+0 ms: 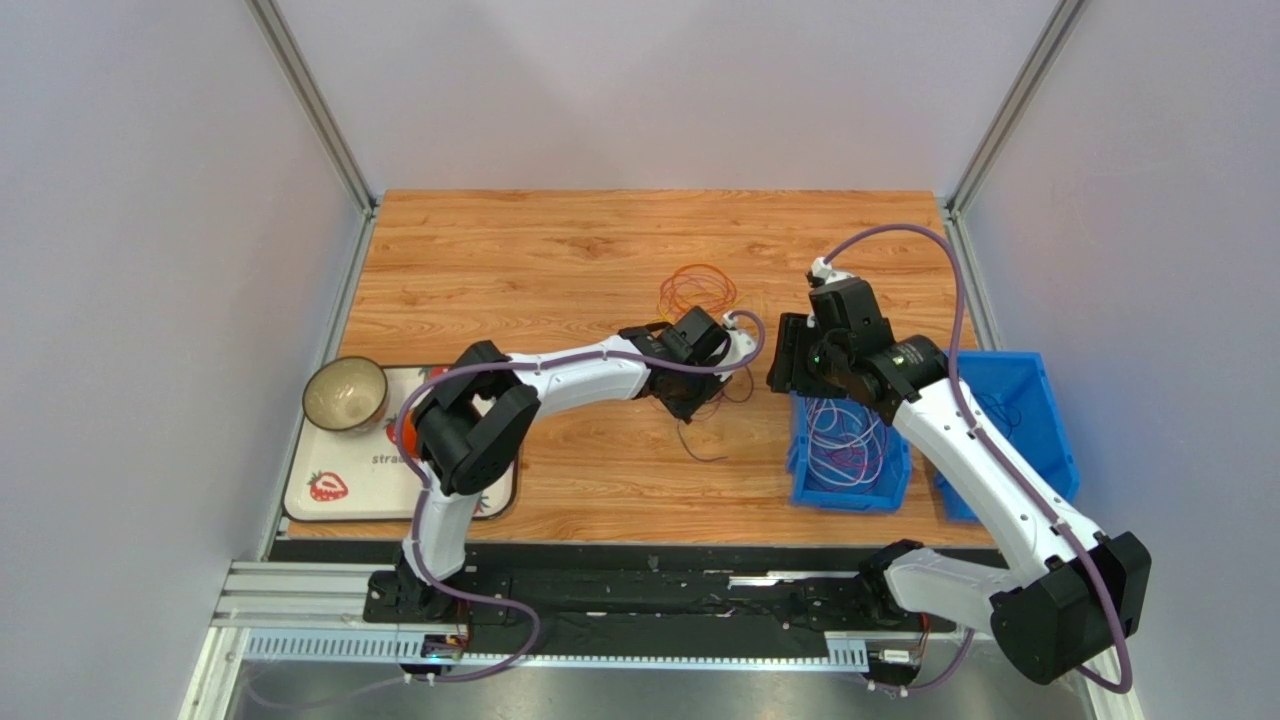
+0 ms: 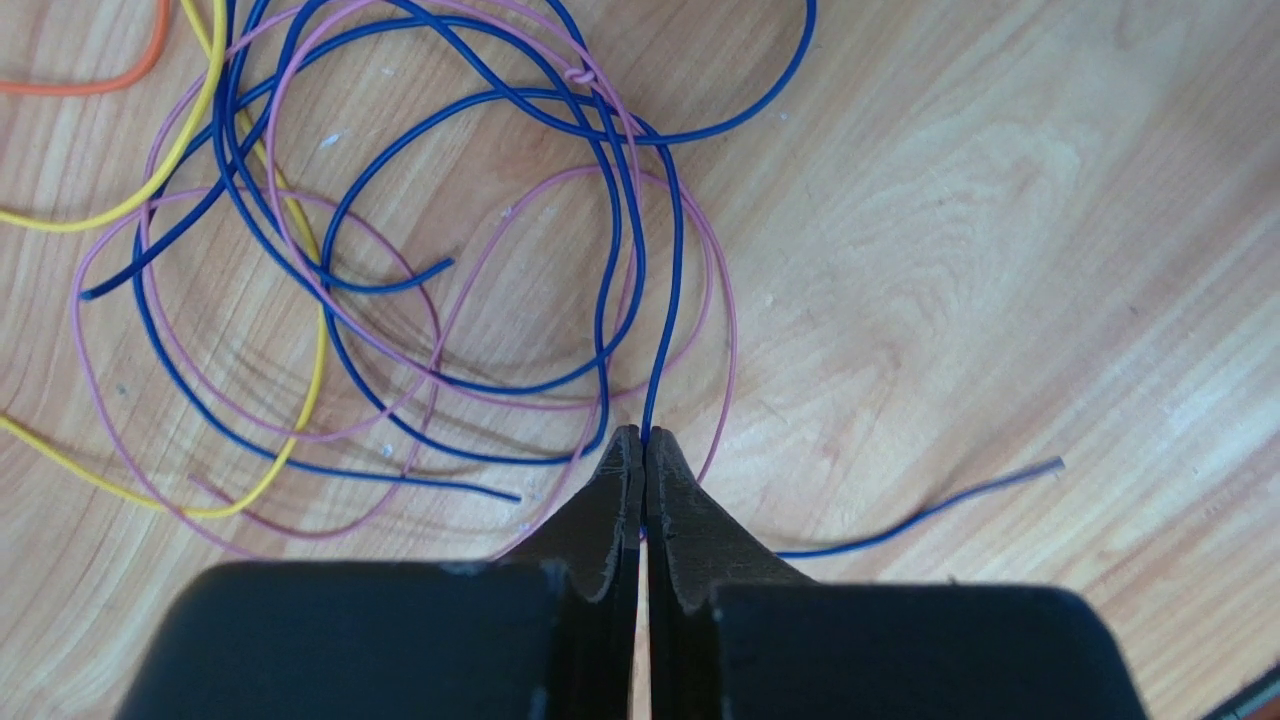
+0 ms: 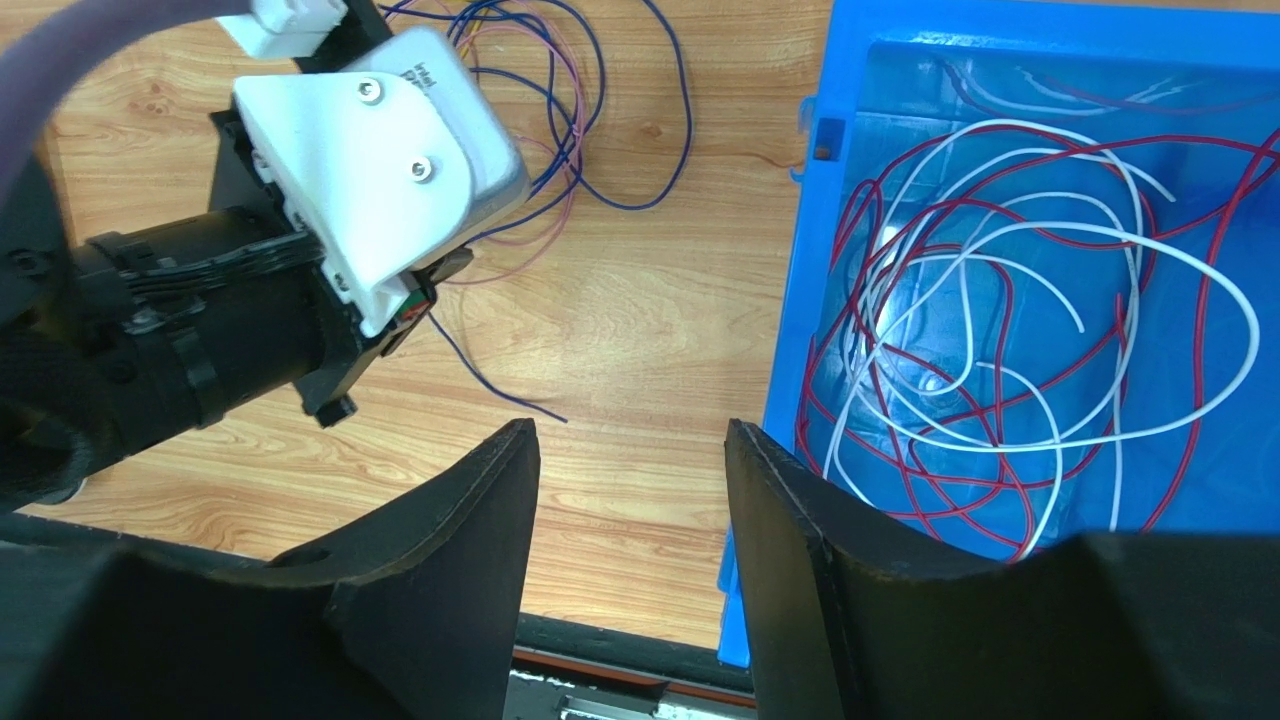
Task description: Untangle the cables
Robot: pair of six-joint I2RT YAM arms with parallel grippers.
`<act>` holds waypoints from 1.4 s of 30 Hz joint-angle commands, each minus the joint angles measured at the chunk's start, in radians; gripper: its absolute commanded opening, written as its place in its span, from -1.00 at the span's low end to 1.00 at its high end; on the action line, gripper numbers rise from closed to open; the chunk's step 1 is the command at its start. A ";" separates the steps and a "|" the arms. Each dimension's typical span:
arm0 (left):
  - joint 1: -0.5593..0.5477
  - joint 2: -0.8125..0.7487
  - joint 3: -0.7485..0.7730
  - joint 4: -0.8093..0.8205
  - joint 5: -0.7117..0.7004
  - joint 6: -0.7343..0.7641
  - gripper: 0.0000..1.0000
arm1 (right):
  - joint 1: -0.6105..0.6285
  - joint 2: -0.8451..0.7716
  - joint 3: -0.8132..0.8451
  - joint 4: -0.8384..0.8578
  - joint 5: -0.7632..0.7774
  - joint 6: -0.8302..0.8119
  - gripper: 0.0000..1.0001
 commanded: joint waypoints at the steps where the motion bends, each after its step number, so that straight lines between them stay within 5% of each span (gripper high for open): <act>1: -0.002 -0.141 0.028 -0.028 0.017 -0.001 -1.00 | 0.000 -0.013 0.015 0.003 -0.021 -0.004 0.06; 12: -0.002 -0.495 -0.016 -0.071 0.011 -0.029 -1.00 | 0.002 -0.026 0.047 0.015 -0.113 0.051 0.07; 21: -0.002 -0.773 0.169 -0.096 -0.009 0.017 -1.00 | 0.002 -0.089 0.067 0.026 -0.111 0.106 0.06; 29: 0.045 -0.944 -0.232 0.078 -0.078 -0.107 -1.00 | 0.002 -0.149 0.025 0.052 -0.146 0.145 0.07; 42: 0.048 -1.174 -0.694 0.200 0.060 -0.362 -1.00 | 0.005 -0.049 -0.134 0.253 -0.412 0.312 0.08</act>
